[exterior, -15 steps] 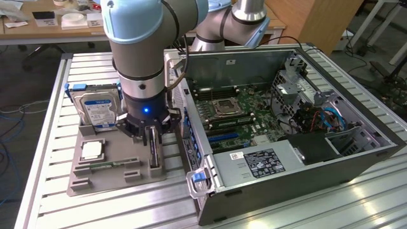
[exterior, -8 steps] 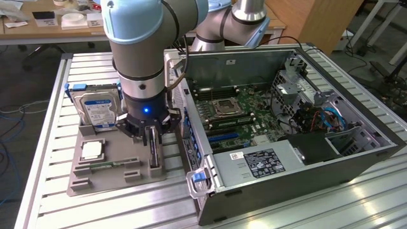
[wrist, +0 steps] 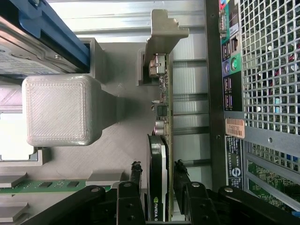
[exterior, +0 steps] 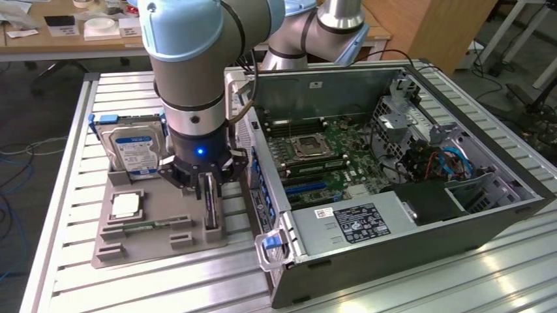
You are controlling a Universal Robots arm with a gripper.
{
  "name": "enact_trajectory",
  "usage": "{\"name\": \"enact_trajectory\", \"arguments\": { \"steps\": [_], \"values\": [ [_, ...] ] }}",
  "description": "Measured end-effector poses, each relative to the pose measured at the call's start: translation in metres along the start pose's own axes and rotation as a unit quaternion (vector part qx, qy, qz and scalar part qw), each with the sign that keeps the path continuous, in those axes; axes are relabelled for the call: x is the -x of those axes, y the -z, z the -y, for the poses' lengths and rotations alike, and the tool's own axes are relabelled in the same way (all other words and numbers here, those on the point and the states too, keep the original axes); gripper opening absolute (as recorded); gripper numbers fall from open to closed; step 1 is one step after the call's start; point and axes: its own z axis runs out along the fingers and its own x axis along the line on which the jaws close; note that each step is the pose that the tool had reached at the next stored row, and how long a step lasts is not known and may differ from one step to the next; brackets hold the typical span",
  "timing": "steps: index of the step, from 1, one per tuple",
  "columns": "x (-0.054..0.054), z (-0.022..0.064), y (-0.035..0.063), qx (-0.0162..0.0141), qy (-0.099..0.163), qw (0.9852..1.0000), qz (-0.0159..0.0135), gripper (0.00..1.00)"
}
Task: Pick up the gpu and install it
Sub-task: 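Pick up the gpu and move the gpu toward the slot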
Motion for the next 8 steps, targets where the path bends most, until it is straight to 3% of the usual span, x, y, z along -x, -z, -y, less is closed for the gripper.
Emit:
{"name": "enact_trajectory", "arguments": {
  "steps": [8],
  "values": [
    [0.0,0.0,0.0,0.0,0.0,1.0,0.0,0.42]
  ]
}}
